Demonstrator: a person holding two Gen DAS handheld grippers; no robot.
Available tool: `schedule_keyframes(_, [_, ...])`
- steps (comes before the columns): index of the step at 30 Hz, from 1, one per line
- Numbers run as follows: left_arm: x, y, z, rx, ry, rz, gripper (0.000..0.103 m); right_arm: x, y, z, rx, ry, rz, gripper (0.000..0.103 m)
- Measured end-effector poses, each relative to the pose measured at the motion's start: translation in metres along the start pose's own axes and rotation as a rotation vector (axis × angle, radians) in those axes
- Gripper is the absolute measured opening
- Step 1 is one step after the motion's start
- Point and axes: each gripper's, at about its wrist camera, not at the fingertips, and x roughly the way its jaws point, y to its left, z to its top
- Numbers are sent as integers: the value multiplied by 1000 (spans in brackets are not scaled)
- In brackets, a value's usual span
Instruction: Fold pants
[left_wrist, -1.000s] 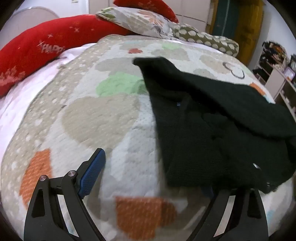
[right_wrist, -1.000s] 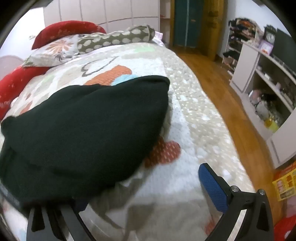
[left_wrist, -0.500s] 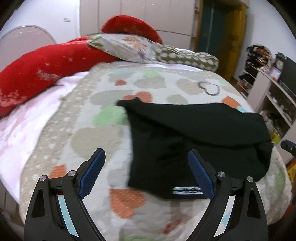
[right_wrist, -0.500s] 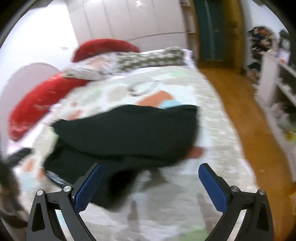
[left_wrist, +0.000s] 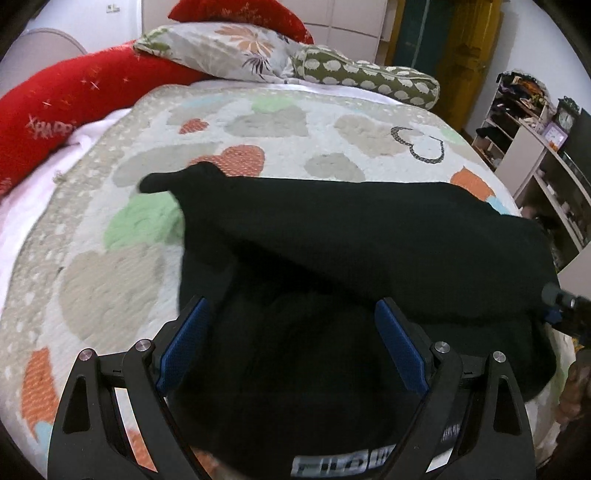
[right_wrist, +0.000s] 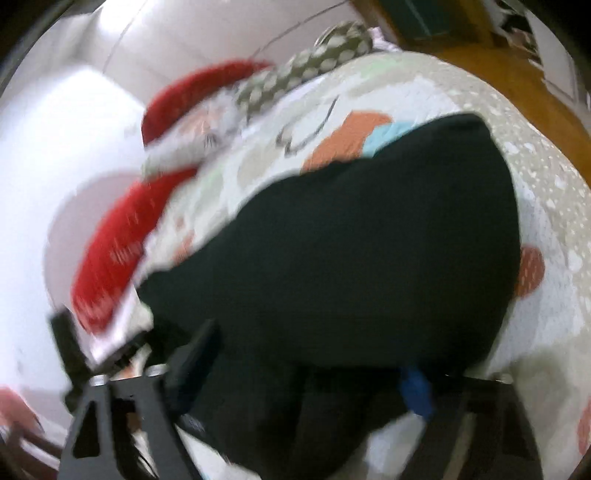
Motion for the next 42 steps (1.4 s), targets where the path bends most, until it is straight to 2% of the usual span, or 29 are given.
schedule_keyframes(1, [4, -1, 5, -4, 9, -4, 91, 1, -2, 7, -3, -16, -4, 39])
schedule_keyframes(2, [8, -1, 9, -9, 12, -13, 91, 2, -4, 12, -10, -26, -10, 25])
schedule_keyframes(6, [22, -2, 37, -25, 13, -20, 91, -3, 5, 42, -76, -78, 7, 17])
schedule_keyframes(9, [27, -1, 61, -30, -8, -36, 91, -6, 23, 75, -151, -151, -11, 15])
schedule_keyframes(13, [34, -3, 90, -17, -32, -11, 91, 3, 46, 127, -218, -228, -47, 14])
schedule_keyframes(17, [32, 6, 110, -39, -55, 15, 91, 35, 48, 167, -257, -291, -184, 13])
schedule_keyframes(18, [30, 11, 113, -51, -59, 21, 91, 46, 43, 173, -256, -280, -213, 14])
schedule_keyframes(20, [27, 21, 115, -69, -56, 31, 91, 82, 23, 185, -198, -127, -248, 14])
schedule_keyframes(22, [23, 27, 112, -64, -52, 38, 91, 105, 7, 182, -122, 44, -227, 14])
schedule_keyframes(23, [20, 30, 108, -58, -54, 55, 91, 105, 2, 176, -113, 84, -196, 14])
schedule_keyframes(25, [15, 41, 100, -62, -58, 86, 91, 87, -1, 162, -144, 78, -173, 17])
schedule_keyframes(27, [10, 57, 91, -97, -53, 83, 91, 62, -7, 147, -163, 85, -181, 30])
schedule_keyframes(28, [9, 61, 87, -110, -47, 82, 91, 47, -11, 136, -162, 82, -195, 45])
schedule_keyframes(29, [7, 67, 82, -124, -39, 82, 91, 32, -17, 125, -157, 67, -204, 51])
schedule_keyframes(34, [-10, 78, 45, -141, -29, 70, 91, -12, -37, 71, -115, 68, -204, 51])
schedule_keyframes(38, [-21, 76, 18, -153, -8, 28, 91, -2, -38, 44, -141, 100, -168, 52])
schedule_keyframes(40, [-26, 76, 8, -171, -6, 13, 91, 3, -37, 39, -160, 58, -172, 52])
schedule_keyframes(42, [-31, 76, -4, -196, 3, -8, 91, 2, -29, 35, -193, 31, -157, 32])
